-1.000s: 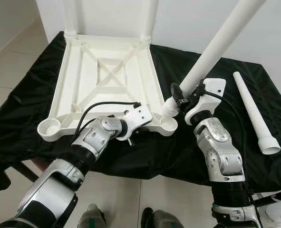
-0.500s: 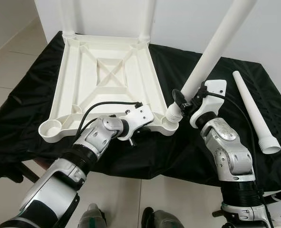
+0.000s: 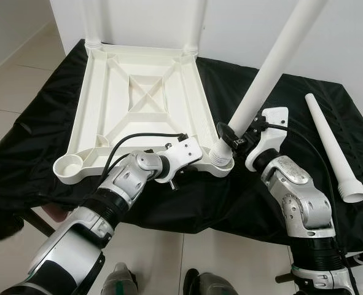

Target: Building children table

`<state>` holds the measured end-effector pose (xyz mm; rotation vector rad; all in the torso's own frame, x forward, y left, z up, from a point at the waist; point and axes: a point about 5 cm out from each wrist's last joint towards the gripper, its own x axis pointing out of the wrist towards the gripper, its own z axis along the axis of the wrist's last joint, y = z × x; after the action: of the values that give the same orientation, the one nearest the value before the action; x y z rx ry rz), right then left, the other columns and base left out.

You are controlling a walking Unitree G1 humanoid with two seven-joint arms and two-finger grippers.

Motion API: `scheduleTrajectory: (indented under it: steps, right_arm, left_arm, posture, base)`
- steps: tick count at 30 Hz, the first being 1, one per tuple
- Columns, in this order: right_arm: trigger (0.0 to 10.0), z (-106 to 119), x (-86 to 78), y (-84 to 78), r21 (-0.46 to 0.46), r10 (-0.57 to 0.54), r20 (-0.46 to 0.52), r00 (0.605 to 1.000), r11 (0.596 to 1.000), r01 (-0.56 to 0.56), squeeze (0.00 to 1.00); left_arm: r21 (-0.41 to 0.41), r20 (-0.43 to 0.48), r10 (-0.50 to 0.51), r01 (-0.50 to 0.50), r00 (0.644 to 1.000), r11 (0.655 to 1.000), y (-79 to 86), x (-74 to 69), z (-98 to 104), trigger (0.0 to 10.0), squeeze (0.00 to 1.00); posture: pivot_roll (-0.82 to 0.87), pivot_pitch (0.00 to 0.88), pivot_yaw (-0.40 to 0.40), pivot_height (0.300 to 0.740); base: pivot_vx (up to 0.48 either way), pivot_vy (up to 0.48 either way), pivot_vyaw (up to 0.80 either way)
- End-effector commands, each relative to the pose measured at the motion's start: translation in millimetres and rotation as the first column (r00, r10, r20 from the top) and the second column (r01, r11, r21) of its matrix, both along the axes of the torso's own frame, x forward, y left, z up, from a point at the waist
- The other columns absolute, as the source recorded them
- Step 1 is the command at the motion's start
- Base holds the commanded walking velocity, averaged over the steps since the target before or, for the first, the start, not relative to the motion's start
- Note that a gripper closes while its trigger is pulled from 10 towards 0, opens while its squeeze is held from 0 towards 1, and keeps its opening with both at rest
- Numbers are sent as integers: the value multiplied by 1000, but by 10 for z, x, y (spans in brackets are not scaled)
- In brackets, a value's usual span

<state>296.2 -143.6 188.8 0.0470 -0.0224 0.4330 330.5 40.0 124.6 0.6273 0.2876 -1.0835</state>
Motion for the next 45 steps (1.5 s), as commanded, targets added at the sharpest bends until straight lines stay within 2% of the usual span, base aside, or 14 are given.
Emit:
scheduleTrajectory:
  steps: [1,17,24,31,45]
  right_arm:
    - [10000,14,-17,-51,-7,6,-10,1000,1000,-6,0]
    - [10000,-14,23,-226,-49,-19,-21,1000,999,18,0]
    - [10000,-98,31,-201,-25,-13,-47,999,1000,12,0]
    - [10000,-343,-7,-138,-23,0,-123,992,1000,-3,0]
    - [10000,-365,128,-101,-55,23,-87,996,998,-28,0]
  left_arm:
    - [-39,127,55,-50,990,998,-14,82,214,10000,0]
    - [-34,143,55,-50,988,998,-25,92,234,10000,0]
    - [-34,146,53,-48,988,998,-29,93,245,10000,0]
    - [-36,151,58,-53,987,998,-18,102,260,10000,0]
    - [-40,152,54,-49,987,998,-36,97,277,10000,0]
  posture:
    - [53,32,-93,740]
    - [52,30,-89,740]
    - [51,32,-91,740]
    - [55,34,-93,740]
    - [54,40,-87,740]
  base:
    - [0,0,0]
    - [0,0,0]
    - [0,0,0]
    - [0,0,0]
    - [0,0,0]
